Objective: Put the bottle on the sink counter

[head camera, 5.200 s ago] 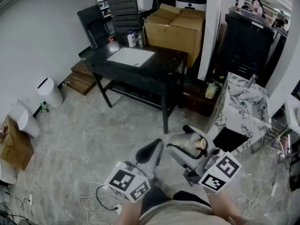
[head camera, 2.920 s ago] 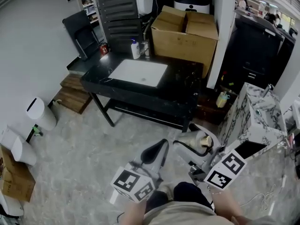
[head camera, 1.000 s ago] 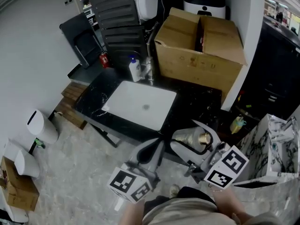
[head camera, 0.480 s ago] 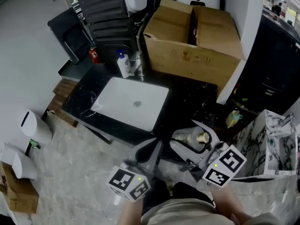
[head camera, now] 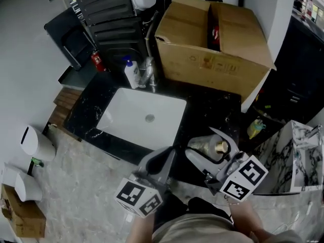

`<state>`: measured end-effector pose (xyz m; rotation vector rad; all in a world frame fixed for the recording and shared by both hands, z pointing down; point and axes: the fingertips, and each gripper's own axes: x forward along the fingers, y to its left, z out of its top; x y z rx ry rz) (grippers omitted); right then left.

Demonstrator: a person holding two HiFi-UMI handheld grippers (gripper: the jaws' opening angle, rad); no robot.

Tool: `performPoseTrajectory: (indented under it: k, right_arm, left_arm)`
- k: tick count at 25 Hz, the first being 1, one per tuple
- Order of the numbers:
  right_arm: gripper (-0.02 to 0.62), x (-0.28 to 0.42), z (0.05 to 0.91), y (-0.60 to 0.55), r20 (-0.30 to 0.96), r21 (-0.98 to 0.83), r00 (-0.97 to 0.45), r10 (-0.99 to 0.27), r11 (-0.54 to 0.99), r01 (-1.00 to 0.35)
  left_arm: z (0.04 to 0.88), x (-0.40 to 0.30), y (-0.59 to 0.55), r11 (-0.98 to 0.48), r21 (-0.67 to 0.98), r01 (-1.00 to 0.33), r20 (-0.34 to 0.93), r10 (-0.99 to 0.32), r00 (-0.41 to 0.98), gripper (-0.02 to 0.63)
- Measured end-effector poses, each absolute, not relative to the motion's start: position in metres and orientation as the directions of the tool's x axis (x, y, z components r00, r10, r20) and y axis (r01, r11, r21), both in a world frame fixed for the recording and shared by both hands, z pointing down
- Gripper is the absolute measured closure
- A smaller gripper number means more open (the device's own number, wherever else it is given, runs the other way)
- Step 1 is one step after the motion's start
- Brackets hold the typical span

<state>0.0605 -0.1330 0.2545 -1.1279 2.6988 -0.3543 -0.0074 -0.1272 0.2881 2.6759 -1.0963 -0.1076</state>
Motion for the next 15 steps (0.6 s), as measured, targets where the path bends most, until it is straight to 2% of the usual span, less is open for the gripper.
performPoseTrajectory:
  k: [15]
  right_arm:
    - [0.255, 0.028, 0.262, -0.27, -0.048, -0.292, -0.574, -0.818, 0.561, -0.775]
  left_arm:
    - [0.292, -0.036, -0.274, -0.78, 0.269, -0.566, 0.04, -0.578, 0.815, 0.598]
